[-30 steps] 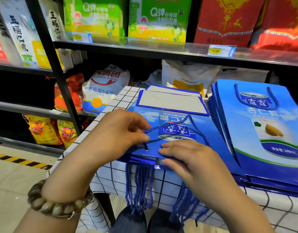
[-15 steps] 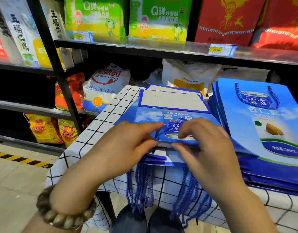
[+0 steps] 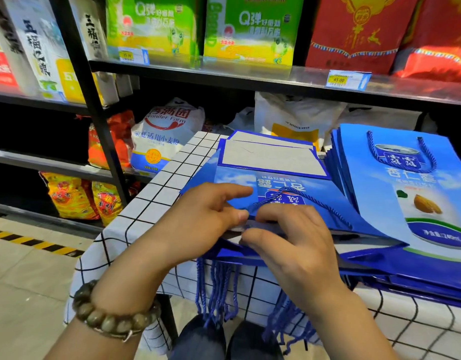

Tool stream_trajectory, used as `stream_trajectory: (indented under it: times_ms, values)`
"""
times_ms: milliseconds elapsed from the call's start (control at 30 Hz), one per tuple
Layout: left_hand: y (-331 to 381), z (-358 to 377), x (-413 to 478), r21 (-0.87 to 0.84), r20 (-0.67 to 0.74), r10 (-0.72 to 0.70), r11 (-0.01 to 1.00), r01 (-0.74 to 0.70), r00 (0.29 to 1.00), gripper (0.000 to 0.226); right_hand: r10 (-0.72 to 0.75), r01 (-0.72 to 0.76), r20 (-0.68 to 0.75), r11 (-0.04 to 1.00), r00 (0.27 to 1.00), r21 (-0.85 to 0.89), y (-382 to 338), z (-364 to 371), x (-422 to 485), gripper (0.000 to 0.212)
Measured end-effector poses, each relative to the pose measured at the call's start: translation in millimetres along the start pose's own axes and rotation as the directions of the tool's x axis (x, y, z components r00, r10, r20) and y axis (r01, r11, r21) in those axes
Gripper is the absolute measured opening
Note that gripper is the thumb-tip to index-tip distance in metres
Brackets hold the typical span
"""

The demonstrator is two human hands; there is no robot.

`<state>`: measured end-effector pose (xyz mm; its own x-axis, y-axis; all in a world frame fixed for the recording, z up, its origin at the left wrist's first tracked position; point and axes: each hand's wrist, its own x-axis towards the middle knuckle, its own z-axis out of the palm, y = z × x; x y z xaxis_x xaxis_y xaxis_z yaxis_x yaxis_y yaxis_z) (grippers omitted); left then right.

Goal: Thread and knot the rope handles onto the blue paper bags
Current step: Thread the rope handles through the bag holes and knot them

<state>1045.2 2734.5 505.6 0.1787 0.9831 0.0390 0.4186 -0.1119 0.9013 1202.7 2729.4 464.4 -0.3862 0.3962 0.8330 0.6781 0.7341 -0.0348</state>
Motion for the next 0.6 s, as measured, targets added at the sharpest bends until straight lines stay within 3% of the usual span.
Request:
stream_trajectory:
  times_ms: [67, 167, 267, 333, 400, 500, 600]
  values:
    - [0.4, -0.5, -2.4, -0.053, 0.021, -0.019, 0.998, 0.02, 1.0, 0.031, -0.005, 0.006, -0.013, 0.997, 1.0, 0.076, 0.3, -2.1, -3.8, 0.007]
    - [2.7, -1.2, -2.1, -0.165, 0.038, -0.06, 0.984, 0.066, 0.997, 0.019, 0.012, -0.013, 0.024, 0.999, 1.0, 0.051, 0.4, -1.0, -7.2, 0.011]
    - [5.1, 4.3, 3.5, -0.122, 0.053, -0.056, 0.991, 0.062, 0.997, 0.015, 0.0, 0.0, 0.013, 1.0, 1.0, 0.03, -0.8, 1.7, -9.7, 0.003]
    - [6.9, 9.5, 7.3, -0.068, 0.077, -0.037, 0.997, 0.042, 0.996, 0.022, 0.028, -0.027, -0.027, 0.998, 0.999, 0.057, 0.1, 2.2, -11.1, 0.011]
    - [6.1, 9.7, 14.1, -0.04, -0.022, -0.016, 0.999, 0.015, 1.0, 0.024, 0.085, -0.085, -0.012, 0.995, 0.996, 0.047, 1.8, 0.3, -12.3, 0.024]
    - [0.0, 8.2, 22.6, -0.119, -0.269, -0.019, 0.993, -0.014, 0.963, 0.025, 0.117, -0.101, 0.155, 0.988, 0.981, -0.113, 0.2, 0.9, -15.3, 0.034]
    - [-2.1, 15.8, 22.0, -0.179, -0.329, 0.011, 0.981, -0.073, 0.944, 0.022, 0.092, -0.04, 0.195, 0.967, 0.976, -0.253, -1.4, 3.7, -10.9, 0.029]
